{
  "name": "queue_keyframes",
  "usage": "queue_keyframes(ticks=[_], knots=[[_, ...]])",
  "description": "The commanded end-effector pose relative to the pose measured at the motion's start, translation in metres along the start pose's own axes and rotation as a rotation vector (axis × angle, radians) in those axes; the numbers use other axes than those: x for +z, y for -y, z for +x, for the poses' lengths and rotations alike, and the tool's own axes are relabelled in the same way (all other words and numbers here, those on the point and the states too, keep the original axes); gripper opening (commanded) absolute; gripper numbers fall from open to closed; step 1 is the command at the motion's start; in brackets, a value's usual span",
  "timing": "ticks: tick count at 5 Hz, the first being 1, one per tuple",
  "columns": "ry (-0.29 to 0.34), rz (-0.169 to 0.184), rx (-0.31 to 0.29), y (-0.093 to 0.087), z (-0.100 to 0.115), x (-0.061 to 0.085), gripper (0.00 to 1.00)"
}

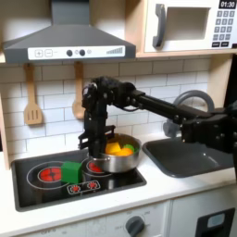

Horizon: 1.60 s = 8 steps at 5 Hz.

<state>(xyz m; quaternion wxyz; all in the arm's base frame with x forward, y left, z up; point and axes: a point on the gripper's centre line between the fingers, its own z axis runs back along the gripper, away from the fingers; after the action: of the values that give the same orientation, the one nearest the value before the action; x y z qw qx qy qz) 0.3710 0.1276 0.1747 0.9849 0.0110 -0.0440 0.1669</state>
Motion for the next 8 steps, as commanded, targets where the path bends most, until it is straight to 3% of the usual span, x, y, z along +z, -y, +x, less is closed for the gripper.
queue_keyframes(ticks=[1,3,4,5,6,7,8], knots=[[0.017,0.012,0.023,-0.002,0.009,0.000,0.00],[0.029,0.022,0.006,-0.003,0.008,0.000,0.00],[0.040,0.029,0.038,-0.005,0.005,0.003,1.00],[0.061,0.040,0.053,-0.009,0.002,0.008,1.00],[0.092,0.038,0.052,-0.009,-0.007,0.021,1.00],[0.159,0.058,0.070,-0.009,-0.018,0.042,1.00],[0.156,0.058,0.074,-0.011,-0.018,0.043,1.00]])
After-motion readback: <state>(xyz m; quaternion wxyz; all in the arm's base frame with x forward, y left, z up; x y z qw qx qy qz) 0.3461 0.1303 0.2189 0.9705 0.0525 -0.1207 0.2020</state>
